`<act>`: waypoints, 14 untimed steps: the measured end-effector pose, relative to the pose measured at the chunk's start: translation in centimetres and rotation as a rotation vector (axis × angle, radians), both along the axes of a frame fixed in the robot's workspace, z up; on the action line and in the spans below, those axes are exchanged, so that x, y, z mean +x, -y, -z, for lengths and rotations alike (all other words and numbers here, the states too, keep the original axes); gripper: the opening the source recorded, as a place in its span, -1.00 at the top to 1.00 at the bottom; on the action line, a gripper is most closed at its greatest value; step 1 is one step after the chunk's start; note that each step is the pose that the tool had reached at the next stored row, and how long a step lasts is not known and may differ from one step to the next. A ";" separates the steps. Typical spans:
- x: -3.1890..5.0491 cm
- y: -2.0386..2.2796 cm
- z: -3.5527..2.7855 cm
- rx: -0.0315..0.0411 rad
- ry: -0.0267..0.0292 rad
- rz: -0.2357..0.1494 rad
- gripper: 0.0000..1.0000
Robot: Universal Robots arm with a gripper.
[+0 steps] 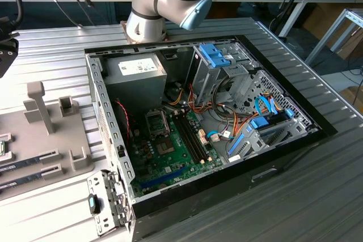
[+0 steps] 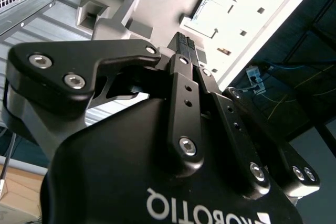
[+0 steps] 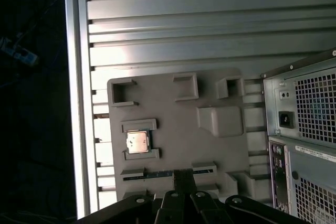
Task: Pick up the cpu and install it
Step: 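Reach for the cpu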
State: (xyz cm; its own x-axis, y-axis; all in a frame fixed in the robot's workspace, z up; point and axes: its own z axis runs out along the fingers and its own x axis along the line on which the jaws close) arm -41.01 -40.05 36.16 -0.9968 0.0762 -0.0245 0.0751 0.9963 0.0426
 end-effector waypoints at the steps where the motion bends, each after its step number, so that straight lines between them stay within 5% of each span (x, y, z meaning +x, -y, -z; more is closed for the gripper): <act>1: -0.02 0.00 0.02 0.0000 0.0000 0.000 0.79; 14: -0.49 0.00 0.30 0.0000 0.0000 0.000 0.79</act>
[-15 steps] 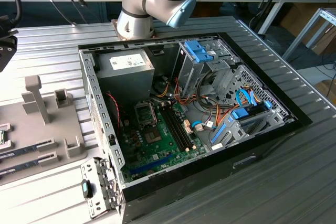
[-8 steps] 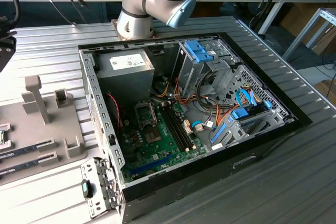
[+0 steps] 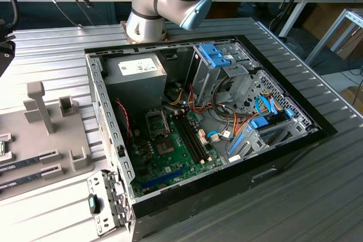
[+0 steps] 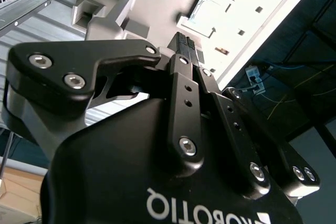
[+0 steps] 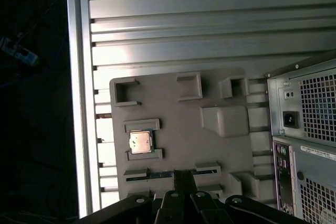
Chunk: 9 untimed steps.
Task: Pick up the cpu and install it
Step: 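Reach for the cpu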
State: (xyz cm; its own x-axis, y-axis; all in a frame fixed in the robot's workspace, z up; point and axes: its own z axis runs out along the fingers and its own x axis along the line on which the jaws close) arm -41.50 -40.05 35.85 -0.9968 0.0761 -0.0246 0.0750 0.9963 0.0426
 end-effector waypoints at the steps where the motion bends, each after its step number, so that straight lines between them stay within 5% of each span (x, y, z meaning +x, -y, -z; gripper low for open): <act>1: -0.04 0.00 0.02 0.0000 0.0000 0.000 0.79; 9: -0.35 0.00 0.22 0.0000 -0.0001 0.000 0.79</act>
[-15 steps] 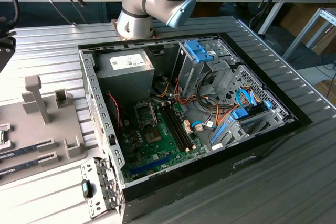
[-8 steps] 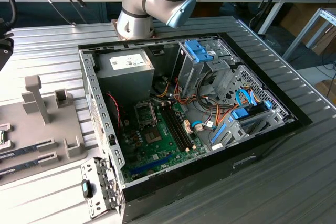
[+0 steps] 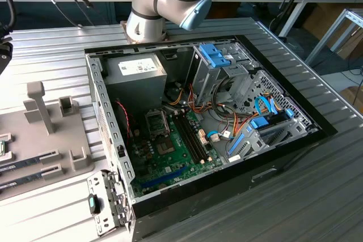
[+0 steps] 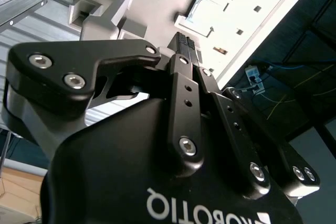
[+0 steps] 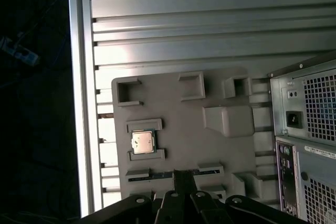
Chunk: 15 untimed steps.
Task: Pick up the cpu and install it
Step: 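Reach for the cpu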
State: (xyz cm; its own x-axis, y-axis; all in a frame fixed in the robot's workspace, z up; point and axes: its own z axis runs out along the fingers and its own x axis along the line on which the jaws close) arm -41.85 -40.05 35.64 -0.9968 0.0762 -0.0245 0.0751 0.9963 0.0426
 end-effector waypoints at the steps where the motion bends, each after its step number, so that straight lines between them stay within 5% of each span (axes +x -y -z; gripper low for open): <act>1: -0.03 0.00 0.04 0.0000 0.0001 0.000 0.79; 15: -0.91 -0.26 0.89 0.0000 0.0001 0.000 0.79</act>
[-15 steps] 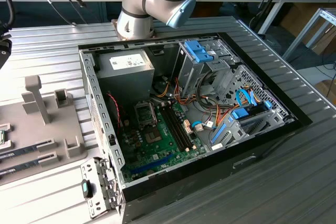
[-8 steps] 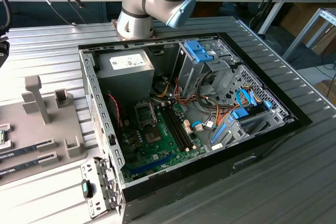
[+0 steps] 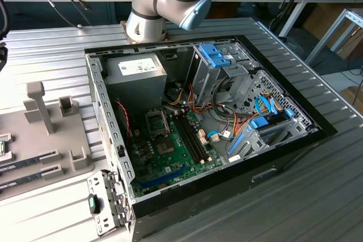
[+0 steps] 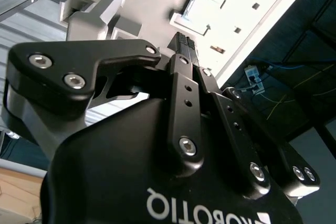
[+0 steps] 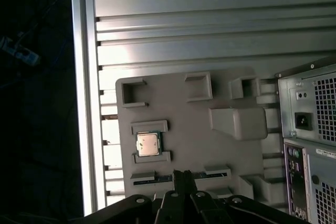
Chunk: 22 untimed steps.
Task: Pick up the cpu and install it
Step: 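Reach for the cpu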
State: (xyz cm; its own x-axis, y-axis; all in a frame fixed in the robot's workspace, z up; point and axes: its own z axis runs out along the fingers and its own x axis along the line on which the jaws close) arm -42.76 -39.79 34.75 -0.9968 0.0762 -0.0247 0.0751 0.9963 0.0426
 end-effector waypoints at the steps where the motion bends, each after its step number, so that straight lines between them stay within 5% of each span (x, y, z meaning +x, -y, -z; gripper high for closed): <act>1: -0.07 -0.01 0.09 0.0000 -0.0001 0.000 0.79; 22: -1.07 -0.07 2.10 0.0001 0.0000 0.000 0.79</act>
